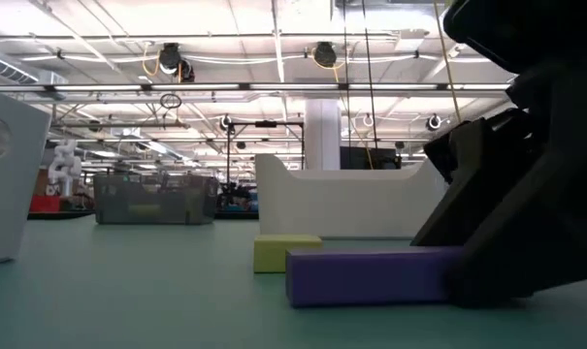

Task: Sort & place blocks by color
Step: Put the purple block into the transparent bin, then put the green block into the black bin

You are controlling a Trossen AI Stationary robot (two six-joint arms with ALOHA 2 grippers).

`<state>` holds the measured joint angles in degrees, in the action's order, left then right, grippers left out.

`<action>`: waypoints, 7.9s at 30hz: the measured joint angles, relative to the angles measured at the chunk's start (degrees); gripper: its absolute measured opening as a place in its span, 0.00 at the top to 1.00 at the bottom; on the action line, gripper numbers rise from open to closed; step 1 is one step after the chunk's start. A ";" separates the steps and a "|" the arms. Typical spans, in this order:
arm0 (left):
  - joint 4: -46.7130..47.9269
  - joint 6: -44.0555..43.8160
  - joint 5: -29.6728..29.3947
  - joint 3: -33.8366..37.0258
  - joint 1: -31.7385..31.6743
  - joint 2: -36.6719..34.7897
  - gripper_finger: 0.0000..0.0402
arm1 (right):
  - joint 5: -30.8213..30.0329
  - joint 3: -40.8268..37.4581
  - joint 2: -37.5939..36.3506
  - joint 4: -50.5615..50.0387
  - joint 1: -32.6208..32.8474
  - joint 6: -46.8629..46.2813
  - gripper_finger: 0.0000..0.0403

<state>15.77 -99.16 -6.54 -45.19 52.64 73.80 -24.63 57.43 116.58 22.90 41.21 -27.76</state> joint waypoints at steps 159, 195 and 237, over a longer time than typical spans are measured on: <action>-8.31 83.58 -3.96 0.00 -51.32 0.02 0.43 | 30.90 -5.68 -39.55 -23.67 -52.98 26.88 0.45; -8.07 58.09 -3.99 0.00 -29.21 0.04 0.43 | 21.19 -7.96 -8.08 18.99 -17.40 22.42 0.45; -8.35 53.04 -4.02 0.00 -26.56 0.04 0.43 | 11.59 1.02 0.69 13.48 -11.83 7.25 0.45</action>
<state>7.42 -46.12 -10.57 -45.19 26.09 73.84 -13.04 58.46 117.27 36.38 29.38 -20.51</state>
